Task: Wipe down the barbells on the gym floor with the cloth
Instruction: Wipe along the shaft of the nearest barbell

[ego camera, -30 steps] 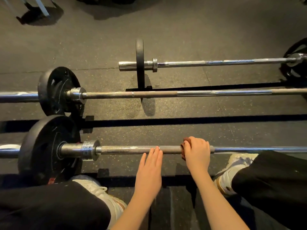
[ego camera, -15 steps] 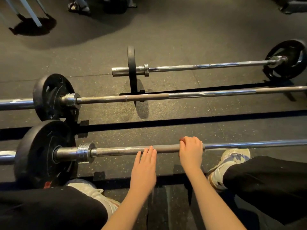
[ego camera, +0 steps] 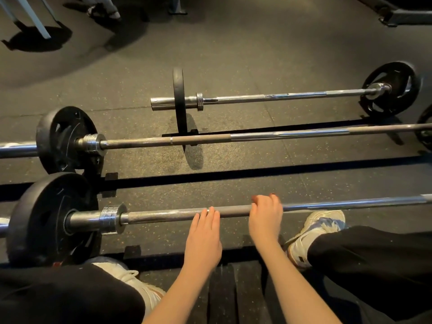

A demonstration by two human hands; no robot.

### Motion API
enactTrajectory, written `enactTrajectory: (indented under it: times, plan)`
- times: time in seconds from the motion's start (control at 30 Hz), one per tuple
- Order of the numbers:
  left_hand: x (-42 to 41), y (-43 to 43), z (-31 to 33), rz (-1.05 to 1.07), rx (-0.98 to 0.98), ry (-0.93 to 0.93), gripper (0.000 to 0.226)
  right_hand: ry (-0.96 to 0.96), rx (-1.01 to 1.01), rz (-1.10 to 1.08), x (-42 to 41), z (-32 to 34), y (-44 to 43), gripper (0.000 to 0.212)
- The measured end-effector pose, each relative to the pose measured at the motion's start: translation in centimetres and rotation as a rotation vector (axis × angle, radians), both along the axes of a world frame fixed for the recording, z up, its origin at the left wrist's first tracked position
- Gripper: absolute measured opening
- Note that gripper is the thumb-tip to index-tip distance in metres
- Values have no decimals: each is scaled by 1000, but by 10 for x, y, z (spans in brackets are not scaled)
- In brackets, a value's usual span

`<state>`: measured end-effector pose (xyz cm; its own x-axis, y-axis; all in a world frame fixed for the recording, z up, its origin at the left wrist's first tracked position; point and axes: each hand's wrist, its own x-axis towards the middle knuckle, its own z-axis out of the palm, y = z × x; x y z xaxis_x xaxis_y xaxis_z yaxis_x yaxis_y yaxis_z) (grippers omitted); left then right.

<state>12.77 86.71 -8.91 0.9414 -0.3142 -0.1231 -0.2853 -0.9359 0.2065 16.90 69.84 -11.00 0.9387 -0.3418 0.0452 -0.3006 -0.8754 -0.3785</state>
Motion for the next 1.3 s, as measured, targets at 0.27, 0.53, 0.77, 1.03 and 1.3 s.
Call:
enactTrajectory:
  times: [0.27,0.53,0.77,1.03,1.3]
  plan:
    - [5,4,1,-31,27,46,66,79,37,81,8,4,-41,26]
    - [3,5,3,-26,-10,52,63,23,42,305,-3,-1,10,29]
    - [4,11,3,-34,-34,93,61,54,-14,88,1,2,-46,27]
    - [6,9,4,-38,-20,107,61,52,17,440,5,2,-5,33]
    - [4,12,1,-39,-10,108,62,56,-2,171,-8,-7,10,48]
